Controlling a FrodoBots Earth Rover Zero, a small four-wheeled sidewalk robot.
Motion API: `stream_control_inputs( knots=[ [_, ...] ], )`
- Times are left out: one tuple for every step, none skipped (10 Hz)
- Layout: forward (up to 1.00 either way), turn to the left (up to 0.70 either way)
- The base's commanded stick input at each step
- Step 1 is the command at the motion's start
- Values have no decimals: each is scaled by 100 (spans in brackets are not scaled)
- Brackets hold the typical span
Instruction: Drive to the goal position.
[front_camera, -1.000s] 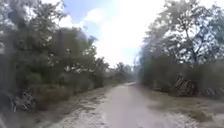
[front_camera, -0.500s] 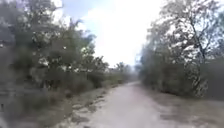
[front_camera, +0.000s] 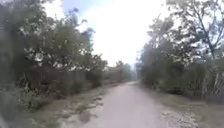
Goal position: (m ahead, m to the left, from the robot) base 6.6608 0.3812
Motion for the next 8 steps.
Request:
stream_control_inputs(
  knots=[
    [85,-30],
    [85,-8],
    [85,-2],
    [85,0],
    [85,0],
    [85,0],
    [85,0],
    [85,0]
  ],
)
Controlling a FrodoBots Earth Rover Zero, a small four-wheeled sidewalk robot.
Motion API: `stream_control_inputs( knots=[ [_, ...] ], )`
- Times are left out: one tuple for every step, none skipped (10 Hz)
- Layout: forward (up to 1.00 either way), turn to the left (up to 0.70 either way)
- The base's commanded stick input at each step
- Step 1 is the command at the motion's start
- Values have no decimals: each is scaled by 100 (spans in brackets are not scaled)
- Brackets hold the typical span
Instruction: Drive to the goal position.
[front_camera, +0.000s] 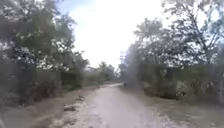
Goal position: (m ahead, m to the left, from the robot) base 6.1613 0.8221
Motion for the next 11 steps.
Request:
stream_control_inputs(
  knots=[
    [85,0],
    [85,0],
    [85,0],
    [85,19],
    [85,34],
    [85,28],
    [85,15],
    [85,0],
    [85,0],
    [85,28],
    [85,30]
  ],
)
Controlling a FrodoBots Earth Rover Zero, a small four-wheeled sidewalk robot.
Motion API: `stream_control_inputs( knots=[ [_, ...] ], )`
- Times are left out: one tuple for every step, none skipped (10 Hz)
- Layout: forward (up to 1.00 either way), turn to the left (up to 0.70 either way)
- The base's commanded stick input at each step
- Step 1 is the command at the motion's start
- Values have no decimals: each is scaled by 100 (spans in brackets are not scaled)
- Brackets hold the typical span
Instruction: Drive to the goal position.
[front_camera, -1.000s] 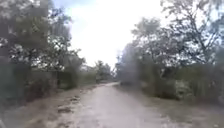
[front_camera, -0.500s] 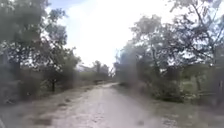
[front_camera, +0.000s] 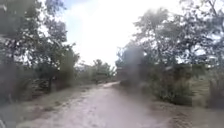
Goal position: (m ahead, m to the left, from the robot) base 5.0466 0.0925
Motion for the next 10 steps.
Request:
stream_control_inputs(
  knots=[
    [85,0],
    [85,0],
    [85,0],
    [85,0],
    [85,0],
    [85,0],
    [85,0],
    [85,0],
    [85,0],
    [85,0]
  ],
)
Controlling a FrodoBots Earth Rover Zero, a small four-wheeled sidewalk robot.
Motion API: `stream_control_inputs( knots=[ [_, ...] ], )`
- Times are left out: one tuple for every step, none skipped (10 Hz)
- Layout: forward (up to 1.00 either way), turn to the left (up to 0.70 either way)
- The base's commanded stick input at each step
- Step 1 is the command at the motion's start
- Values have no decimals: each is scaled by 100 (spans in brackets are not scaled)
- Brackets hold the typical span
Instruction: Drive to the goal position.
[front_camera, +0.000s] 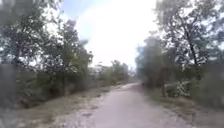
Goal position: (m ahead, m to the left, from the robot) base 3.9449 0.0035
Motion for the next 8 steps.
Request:
stream_control_inputs(
  knots=[
    [85,0],
    [85,0],
    [85,0],
    [85,0],
    [85,0],
    [85,-21],
    [85,-33],
    [85,-22]
  ],
)
